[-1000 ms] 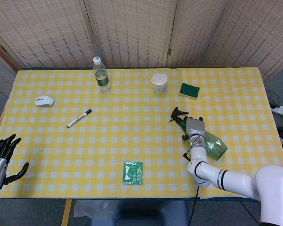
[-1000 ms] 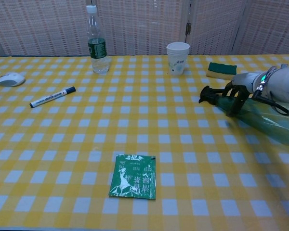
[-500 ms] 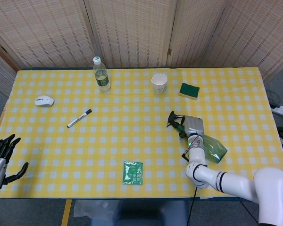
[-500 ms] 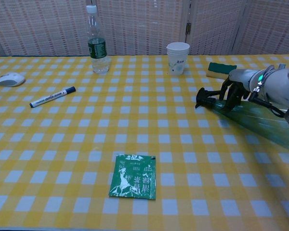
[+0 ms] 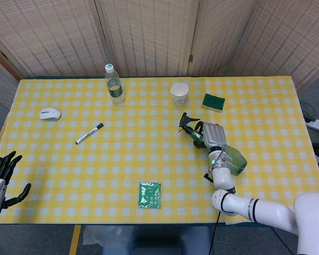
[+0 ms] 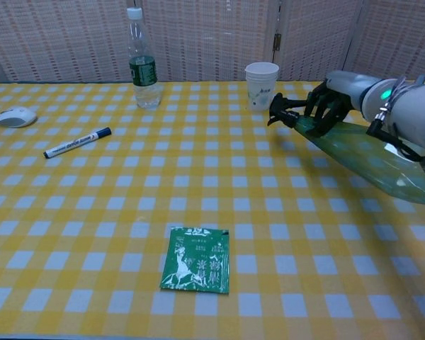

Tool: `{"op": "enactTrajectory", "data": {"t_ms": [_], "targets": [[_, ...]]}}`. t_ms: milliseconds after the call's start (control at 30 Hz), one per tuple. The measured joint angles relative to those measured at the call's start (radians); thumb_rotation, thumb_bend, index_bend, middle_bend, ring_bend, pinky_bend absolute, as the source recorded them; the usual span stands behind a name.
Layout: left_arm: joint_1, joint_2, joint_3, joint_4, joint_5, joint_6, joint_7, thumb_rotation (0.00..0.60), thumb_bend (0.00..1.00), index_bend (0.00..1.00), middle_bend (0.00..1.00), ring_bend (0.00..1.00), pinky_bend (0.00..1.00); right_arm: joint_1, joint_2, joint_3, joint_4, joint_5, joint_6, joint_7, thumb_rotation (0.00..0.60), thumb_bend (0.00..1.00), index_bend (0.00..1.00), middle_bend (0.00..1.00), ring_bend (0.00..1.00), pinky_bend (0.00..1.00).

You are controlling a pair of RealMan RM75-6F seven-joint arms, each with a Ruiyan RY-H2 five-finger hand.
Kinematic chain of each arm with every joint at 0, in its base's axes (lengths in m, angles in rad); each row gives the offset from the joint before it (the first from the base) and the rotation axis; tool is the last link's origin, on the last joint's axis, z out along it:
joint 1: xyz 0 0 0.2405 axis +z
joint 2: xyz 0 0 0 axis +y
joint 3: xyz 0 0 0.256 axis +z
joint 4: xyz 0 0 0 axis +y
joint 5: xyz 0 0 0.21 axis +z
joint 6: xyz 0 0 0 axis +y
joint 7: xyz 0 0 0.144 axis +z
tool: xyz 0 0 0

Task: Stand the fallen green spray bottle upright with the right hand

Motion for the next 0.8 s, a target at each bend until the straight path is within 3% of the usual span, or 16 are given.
{"op": "enactTrajectory", "data": {"t_ms": [167, 433, 600, 800], "targets": [[-0.001, -0.003, 0.001, -0.003, 0.002, -0.001, 0.014, 0.119, 0.38, 0.00, 0.00, 0.01, 0.00, -0.077, 0.014, -0.008, -0.029, -0.289, 0.039, 0.287, 0.600, 0.34, 0.60, 0.53, 0.51, 0.29], [0.000, -0.001, 0.001, -0.010, -0.002, -0.003, 0.017, 0.121, 0.38, 0.00, 0.00, 0.01, 0.00, -0.221, 0.000, -0.066, 0.045, -0.678, 0.144, 0.923, 0.600, 0.34, 0.60, 0.53, 0.51, 0.29], [0.008, 0.005, -0.008, -0.009, -0.021, 0.006, 0.003, 0.112, 0.38, 0.00, 0.00, 0.01, 0.00, -0.303, -0.059, -0.118, 0.219, -0.890, 0.253, 1.247, 0.600, 0.34, 0.60, 0.53, 0.51, 0.29], [0.007, 0.005, -0.008, -0.008, -0.020, 0.002, 0.003, 0.115, 0.38, 0.00, 0.00, 0.01, 0.00, -0.365, -0.161, -0.181, 0.482, -1.040, 0.389, 1.427, 0.600, 0.34, 0.60, 0.53, 0.51, 0.29]]}}
